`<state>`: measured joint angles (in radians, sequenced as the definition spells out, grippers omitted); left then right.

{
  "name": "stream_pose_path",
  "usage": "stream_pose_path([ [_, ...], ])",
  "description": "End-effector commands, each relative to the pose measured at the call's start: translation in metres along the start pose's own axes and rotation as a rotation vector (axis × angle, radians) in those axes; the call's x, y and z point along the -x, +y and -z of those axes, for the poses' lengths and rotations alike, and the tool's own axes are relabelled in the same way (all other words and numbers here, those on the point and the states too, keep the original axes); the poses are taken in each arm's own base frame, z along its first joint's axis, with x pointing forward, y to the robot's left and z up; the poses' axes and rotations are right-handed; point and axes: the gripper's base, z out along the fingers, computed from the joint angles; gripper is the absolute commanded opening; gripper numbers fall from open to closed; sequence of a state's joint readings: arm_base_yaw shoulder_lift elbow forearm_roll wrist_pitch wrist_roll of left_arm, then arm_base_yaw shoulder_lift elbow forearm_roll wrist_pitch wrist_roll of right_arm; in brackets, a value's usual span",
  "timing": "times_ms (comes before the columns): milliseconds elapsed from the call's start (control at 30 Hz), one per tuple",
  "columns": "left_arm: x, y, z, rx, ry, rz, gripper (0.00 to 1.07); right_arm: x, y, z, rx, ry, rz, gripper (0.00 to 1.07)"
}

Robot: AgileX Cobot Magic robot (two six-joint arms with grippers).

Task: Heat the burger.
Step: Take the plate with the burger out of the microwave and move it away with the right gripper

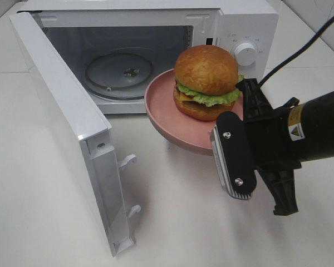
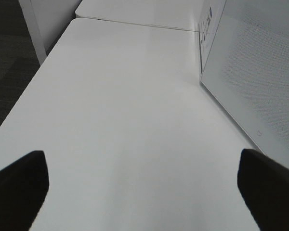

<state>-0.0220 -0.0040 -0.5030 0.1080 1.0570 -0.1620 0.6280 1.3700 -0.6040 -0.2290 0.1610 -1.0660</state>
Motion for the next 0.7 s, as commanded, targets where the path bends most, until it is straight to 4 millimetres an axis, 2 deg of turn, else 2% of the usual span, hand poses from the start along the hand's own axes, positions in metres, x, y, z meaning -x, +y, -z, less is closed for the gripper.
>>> stream_pose_path([
  [33, 0.0, 0.0, 0.003, -0.014, -0.033, 0.004, 1.01, -0.002, 0.0, 0.016, -0.065, -0.018, -0.011, 0.0],
  [67, 0.0, 0.0, 0.003, -0.014, -0.033, 0.004, 1.01, -0.002, 0.0, 0.016, -0.065, -0.018, -0.011, 0.0],
  [133, 0.0, 0.0, 0.003, -0.014, -0.033, 0.004, 1.01, -0.006, 0.01, 0.032, -0.059, -0.005, -0.045, 0.0],
  [233, 0.0, 0.0, 0.003, -0.014, -0.033, 0.004, 1.01, -0.008, 0.013, 0.036, -0.059, -0.003, -0.053, 0.0],
  [300, 0.0, 0.0, 0.003, -0.014, -0.033, 0.004, 1.01, -0.013, 0.026, 0.05, -0.04, 0.02, -0.072, 0.0],
  [467, 0.0, 0.0, 0.003, -0.014, -0.033, 0.004, 1.01, -0.02, 0.041, 0.064, -0.019, 0.048, -0.114, 0.0],
  [700, 0.0, 0.0, 0.003, -0.014, -0.033, 0.004, 1.01, -0.026, 0.049, 0.082, -0.036, 0.084, -0.175, 0.0],
])
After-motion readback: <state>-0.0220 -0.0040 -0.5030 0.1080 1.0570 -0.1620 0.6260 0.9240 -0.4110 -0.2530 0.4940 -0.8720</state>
